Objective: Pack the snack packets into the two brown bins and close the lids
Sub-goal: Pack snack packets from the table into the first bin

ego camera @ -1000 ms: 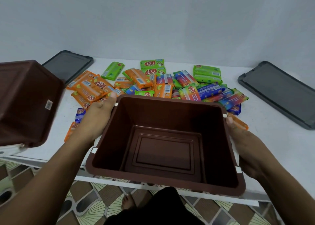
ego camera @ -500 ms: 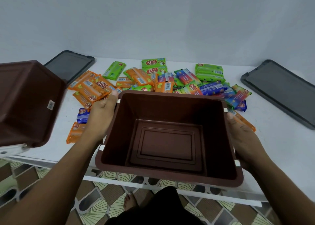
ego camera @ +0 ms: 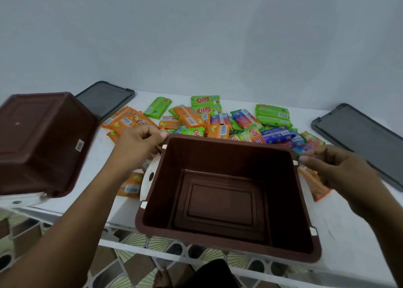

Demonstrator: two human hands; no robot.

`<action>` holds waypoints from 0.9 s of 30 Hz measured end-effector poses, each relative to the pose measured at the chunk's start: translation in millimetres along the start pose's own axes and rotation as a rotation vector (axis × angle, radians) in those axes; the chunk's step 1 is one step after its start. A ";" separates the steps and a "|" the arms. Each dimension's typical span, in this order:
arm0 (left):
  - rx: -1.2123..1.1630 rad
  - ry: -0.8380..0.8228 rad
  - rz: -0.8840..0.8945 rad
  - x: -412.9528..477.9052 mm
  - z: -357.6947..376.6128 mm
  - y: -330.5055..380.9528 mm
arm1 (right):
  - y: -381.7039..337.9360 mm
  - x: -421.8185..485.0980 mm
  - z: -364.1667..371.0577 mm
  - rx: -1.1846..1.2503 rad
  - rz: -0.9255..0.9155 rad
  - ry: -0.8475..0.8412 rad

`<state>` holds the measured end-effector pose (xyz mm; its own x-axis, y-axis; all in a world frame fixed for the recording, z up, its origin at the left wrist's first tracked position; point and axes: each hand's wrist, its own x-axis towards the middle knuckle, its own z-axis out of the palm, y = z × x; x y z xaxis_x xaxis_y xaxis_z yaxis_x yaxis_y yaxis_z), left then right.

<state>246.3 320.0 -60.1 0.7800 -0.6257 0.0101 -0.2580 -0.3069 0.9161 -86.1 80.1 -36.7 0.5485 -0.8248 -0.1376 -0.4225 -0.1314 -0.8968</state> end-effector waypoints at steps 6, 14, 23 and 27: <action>0.012 -0.028 0.113 12.5 -15.7 9.4 | -53.0 18.4 25.8 -0.081 -0.228 -0.050; -0.015 -0.096 0.120 27.8 -32.0 3.7 | -106.4 33.8 90.5 -0.282 -0.357 -0.196; 0.115 -0.200 0.139 54.7 -65.6 -18.0 | -132.3 72.8 162.5 -0.415 -0.378 -0.336; 0.183 -0.254 0.155 65.3 -71.4 -26.3 | -138.9 87.7 196.9 -0.550 -0.356 -0.375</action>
<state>344.7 338.4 -55.0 0.5628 -0.8263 0.0226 -0.4781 -0.3031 0.8243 162.7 134.3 -7.0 0.8868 -0.4510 -0.1009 -0.4189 -0.6921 -0.5879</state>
